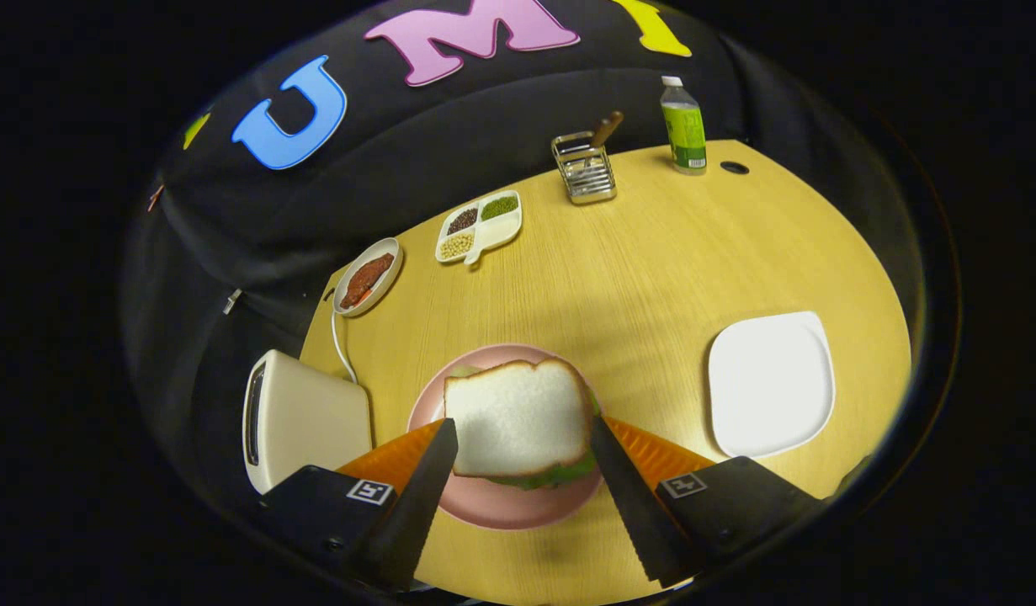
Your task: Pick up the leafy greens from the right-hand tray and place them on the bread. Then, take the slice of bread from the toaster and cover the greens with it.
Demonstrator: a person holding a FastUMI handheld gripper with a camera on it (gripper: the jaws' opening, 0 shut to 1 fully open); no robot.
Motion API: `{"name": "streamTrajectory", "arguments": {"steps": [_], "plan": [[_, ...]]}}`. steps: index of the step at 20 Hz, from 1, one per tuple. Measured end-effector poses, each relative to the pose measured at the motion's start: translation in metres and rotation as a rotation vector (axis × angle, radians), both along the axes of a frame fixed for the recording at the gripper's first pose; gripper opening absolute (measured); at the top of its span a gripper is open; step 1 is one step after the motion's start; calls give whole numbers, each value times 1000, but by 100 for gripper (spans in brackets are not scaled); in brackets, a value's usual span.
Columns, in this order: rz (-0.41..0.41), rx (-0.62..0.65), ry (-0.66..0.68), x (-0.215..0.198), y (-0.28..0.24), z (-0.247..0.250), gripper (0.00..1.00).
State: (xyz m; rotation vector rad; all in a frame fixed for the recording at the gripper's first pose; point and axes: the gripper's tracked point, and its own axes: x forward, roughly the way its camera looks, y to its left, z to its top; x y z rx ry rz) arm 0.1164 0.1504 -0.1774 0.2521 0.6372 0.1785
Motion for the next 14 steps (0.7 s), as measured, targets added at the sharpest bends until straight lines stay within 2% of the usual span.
{"name": "streamTrajectory", "arguments": {"steps": [4,9,14], "plan": [[-12,-78,-143,-7,-14,54,98],[-42,-145,-355,-27,-37,144,99],[-104,-178,-551,-53,-73,224,98]]}}
